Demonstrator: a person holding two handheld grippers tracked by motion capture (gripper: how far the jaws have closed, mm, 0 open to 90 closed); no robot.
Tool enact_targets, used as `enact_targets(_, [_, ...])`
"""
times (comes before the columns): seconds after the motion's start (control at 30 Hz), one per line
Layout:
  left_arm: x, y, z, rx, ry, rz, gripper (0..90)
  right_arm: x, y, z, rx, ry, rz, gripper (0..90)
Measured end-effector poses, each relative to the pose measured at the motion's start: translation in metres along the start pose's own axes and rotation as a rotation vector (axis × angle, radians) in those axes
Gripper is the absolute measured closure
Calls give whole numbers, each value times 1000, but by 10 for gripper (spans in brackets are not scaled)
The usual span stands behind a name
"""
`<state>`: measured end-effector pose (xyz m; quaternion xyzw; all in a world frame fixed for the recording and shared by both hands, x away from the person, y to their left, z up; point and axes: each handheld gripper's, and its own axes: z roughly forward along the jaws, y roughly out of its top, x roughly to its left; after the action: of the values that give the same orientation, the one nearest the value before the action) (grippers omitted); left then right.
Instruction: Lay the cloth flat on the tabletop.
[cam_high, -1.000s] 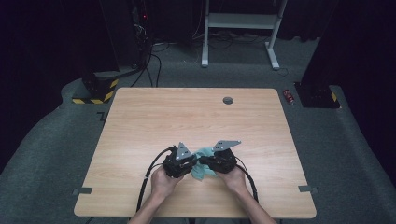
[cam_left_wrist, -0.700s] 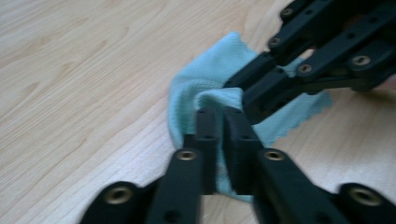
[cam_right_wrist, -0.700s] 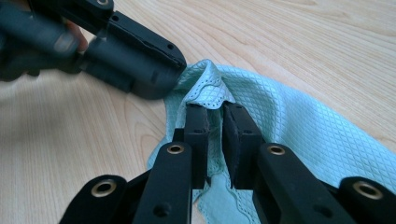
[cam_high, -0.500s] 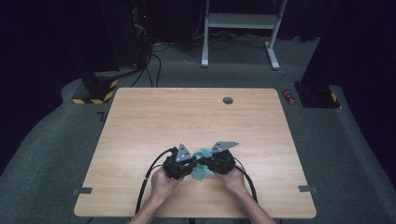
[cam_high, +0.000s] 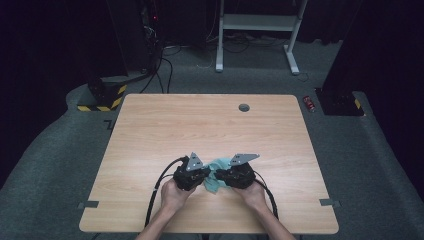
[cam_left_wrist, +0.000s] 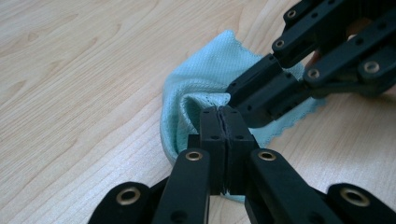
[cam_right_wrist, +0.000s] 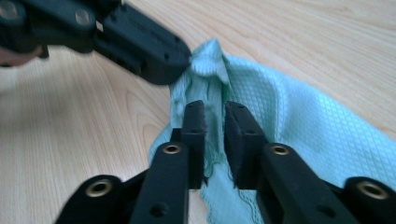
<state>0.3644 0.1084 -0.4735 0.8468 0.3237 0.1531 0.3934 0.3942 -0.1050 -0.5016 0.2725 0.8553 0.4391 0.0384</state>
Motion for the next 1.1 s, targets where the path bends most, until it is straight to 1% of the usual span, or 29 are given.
enact_targets(0.07, [1,0,0,-6,-6,-12,888,2,-1,2,8,-4,-14,718])
enact_targets(0.23, [0,1,-1,-5,-9,-4,888,2,2,6,5,-1,-15,716])
enact_targets(0.27, [0,1,-1,-6,-9,-3,888,2,3,7,2,2,-8,720])
enact_targets(0.3, [1,1,-1,-6,-9,-3,888,2,4,8,1,11,-5,756])
enact_targets(0.33, [1,1,-1,-6,-9,-3,888,2,4,8,1,11,-5,756])
enact_targets(0.43, [1,0,-2,-7,-9,-4,888,4,4,9,5,19,-26,842])
enact_targets(0.53, [2,0,-2,-5,-12,-3,887,6,4,9,6,19,-43,896])
enact_targets(0.83, [5,-1,-5,-3,-9,0,882,6,4,7,9,22,-42,900])
enact_targets(0.87, [5,-1,-5,-4,-10,-1,882,6,4,7,8,21,-48,900])
enact_targets(0.9, [5,-1,-6,-4,-5,-1,881,6,4,6,7,20,-47,900])
enact_targets(1.1, [9,-4,-9,-10,-11,-21,883,5,3,1,0,7,-47,900])
